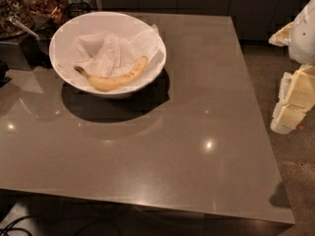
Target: Pick banana from white bowl
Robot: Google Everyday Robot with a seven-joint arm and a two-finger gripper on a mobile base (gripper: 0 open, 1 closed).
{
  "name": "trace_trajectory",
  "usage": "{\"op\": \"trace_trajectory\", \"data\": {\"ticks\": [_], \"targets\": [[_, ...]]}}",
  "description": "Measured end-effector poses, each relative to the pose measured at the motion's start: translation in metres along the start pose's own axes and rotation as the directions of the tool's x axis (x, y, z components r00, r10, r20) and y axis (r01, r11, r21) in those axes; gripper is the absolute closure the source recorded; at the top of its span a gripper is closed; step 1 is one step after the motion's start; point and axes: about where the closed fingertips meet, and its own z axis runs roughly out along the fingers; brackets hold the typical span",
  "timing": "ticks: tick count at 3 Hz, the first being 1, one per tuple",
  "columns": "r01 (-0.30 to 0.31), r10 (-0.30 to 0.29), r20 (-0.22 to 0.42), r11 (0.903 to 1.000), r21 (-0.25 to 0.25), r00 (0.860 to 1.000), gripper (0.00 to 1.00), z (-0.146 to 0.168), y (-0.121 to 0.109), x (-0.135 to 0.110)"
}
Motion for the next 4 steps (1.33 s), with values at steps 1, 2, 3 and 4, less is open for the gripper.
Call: {"op": "trace_trajectory", "data": {"ticks": [1, 2, 3, 4], "targets": [[0.000, 0.000, 0.000, 1.0000, 0.000, 1.000, 0.00, 0.000, 0.000, 0.000], [0.015, -0.015, 0.000, 0.9999, 0.004, 1.000, 0.00, -0.003, -0.002, -0.006], [0.061, -0.061, -0.017, 0.9980, -0.019, 0.998, 0.00, 0.001, -0.016, -0.022], [0.109, -0.112, -0.061, 0.9931, -0.043, 0.992, 0.00, 0.009, -0.033, -0.043]]}}
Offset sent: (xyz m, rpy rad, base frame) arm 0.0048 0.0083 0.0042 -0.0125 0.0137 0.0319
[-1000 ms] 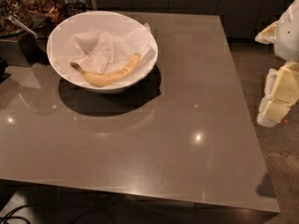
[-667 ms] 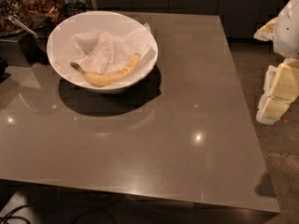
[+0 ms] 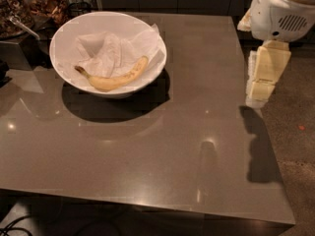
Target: Pick banana from white bowl
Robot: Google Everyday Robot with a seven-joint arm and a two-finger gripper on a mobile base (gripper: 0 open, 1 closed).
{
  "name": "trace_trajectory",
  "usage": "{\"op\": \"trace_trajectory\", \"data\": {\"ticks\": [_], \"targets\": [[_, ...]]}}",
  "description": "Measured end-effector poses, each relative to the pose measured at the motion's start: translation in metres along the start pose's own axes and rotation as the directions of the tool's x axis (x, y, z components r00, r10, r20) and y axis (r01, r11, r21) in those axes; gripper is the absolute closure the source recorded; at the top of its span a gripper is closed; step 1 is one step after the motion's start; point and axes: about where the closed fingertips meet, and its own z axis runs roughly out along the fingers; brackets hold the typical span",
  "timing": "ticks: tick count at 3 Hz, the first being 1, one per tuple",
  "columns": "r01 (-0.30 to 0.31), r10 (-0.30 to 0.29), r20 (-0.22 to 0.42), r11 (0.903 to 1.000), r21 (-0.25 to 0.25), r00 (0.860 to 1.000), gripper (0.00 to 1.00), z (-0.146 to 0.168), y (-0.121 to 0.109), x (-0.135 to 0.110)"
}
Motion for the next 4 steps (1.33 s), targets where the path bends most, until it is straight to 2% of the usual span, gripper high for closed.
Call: {"op": "trace_trajectory", "data": {"ticks": [2, 3, 4], "targets": [[0.027, -0.027, 0.022, 0.9994, 0.023, 0.999, 0.00, 0.004, -0.012, -0.016], [0.092, -0.093, 0.012, 0.9947, 0.045, 0.996, 0.00, 0.001, -0.029, -0.057], [0.197, -0.195, -0.025, 0.9780, 0.069, 0.980, 0.00, 0.002, -0.050, -0.109]]}}
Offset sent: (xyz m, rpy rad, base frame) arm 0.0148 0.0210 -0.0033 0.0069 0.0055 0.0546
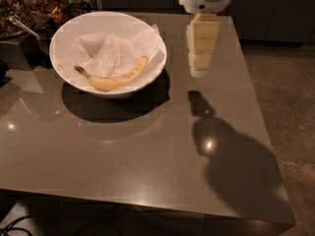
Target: Pick banana from white bowl
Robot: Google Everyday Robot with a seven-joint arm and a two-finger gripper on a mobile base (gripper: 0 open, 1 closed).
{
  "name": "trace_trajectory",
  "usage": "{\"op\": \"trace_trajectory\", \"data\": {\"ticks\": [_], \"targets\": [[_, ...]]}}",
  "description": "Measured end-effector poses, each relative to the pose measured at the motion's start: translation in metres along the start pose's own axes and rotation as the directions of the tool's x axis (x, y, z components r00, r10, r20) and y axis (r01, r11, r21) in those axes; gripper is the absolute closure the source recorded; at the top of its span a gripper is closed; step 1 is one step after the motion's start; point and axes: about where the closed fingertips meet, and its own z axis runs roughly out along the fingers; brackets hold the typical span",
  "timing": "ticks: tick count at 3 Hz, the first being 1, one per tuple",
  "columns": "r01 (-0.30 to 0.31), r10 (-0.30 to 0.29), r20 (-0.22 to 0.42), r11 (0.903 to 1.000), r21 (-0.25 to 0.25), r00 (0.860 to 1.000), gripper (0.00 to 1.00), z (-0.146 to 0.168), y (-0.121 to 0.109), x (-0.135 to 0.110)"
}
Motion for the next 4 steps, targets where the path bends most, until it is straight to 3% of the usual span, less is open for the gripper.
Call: {"op": "trace_trajectory", "data": {"ticks": [1, 2, 4], "targets": [[0.099, -0.099, 0.017, 0.9951, 0.005, 0.995, 0.00, 0.006, -0.024, -0.033], [0.096, -0.097, 0.038, 0.9948, 0.034, 0.995, 0.00, 0.007, -0.030, -0.042], [0.126, -0.126, 0.057, 0.9920, 0.013, 0.990, 0.05, 0.033, -0.061, -0.101]]}}
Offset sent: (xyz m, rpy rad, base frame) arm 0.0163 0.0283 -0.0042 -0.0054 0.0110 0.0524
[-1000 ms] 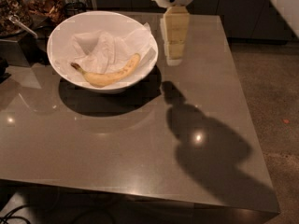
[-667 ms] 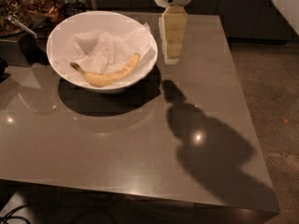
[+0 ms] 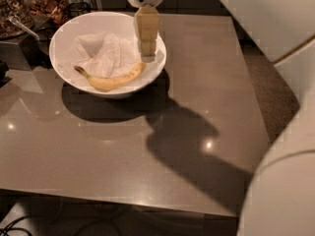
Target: Pick banana from white bowl
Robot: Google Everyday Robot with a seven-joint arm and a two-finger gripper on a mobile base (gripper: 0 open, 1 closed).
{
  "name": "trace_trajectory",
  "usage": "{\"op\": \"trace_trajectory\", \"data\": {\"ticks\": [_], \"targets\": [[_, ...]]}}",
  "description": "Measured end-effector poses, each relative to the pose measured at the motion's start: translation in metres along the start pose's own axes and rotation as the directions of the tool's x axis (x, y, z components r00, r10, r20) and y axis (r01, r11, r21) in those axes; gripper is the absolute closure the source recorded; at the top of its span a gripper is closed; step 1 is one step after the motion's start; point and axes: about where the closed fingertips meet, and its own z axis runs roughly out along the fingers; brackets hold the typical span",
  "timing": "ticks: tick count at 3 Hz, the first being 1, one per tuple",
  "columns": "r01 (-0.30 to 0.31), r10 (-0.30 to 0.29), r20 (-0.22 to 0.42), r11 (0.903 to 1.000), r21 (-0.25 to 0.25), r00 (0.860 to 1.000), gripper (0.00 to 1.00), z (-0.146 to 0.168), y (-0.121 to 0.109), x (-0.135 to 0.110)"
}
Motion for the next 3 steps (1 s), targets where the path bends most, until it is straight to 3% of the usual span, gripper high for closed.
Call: {"op": "trace_trajectory", "data": {"ticks": [1, 3], "targets": [[0.002, -0.002, 0.016, 0.9996, -0.027, 1.000, 0.05, 0.021, -0.014, -0.020], [0.028, -0.026, 0.023, 0.9946, -0.100, 0.999, 0.24, 0.071, -0.020, -0.044]]}}
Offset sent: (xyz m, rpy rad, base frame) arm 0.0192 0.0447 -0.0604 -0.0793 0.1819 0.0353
